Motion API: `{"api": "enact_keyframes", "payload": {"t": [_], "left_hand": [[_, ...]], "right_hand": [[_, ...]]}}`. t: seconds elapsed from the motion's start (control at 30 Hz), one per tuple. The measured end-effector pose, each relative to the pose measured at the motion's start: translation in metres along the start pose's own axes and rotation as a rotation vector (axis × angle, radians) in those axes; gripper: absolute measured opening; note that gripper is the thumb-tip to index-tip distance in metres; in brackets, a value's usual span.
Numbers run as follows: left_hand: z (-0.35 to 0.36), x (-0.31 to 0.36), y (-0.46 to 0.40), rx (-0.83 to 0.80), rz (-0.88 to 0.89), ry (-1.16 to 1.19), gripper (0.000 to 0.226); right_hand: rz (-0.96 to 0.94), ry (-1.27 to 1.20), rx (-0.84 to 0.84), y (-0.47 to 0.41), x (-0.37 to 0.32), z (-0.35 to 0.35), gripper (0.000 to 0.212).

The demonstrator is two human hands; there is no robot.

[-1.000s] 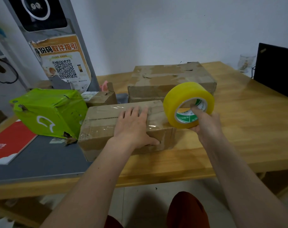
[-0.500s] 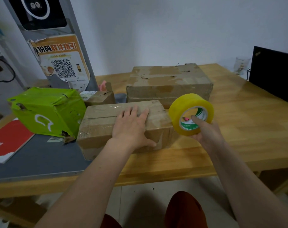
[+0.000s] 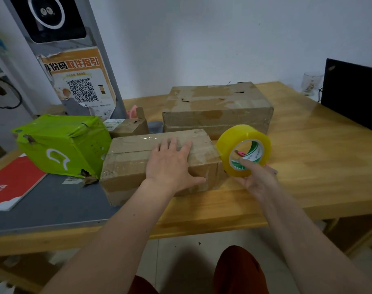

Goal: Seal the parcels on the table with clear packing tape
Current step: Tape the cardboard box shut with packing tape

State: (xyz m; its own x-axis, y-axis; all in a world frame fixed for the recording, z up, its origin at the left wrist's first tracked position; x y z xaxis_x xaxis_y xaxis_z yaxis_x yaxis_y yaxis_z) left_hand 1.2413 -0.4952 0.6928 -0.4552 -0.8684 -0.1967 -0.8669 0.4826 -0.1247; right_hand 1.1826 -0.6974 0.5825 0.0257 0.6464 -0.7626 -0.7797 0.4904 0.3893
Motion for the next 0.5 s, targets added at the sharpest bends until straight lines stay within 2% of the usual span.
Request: {"api": "enact_keyframes", "payload": {"t": [0.07, 0.17, 0.27, 0.4, 0.5], "left_hand": [[-0.001, 0.0, 0.0, -0.003, -0.016, 0.012, 0.113], [-0.001, 0.001, 0.001, -0.003, -0.022, 0.015, 0.112], [-0.002, 0.0, 0.001, 0.0, -0.023, 0.021, 0.112], [-0.003, 0.001, 0.002, 0.006, -0.027, 0.03, 0.112], [-0.003, 0.001, 0.003, 0.006, -0.027, 0.035, 0.113]], "right_hand": [[0.059, -0.051, -0.026, 0.003, 0.01, 0.006, 0.027], [0.153, -0.111, -0.069, 0.013, 0.027, 0.017, 0.018], [0.225, -0.184, -0.093, 0.021, 0.045, 0.029, 0.032], [0.236, -0.238, -0.123, 0.026, 0.051, 0.044, 0.028], [0.21, -0.229, -0.118, 0.027, 0.051, 0.046, 0.038]]}}
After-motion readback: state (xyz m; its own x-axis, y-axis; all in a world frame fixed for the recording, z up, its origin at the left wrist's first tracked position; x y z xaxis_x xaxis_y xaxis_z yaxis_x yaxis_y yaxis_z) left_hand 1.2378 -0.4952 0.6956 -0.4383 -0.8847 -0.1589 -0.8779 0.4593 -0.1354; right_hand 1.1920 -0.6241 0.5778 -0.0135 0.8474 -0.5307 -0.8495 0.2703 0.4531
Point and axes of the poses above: each hand's wrist, its own y-axis away from the middle knuckle, its own z-axis out of the palm, x = y × z, the point moved 10 cm from there along -y, towards the middle knuckle, and after that the axes turned 1 degree about -y, right-handed, at the moved point
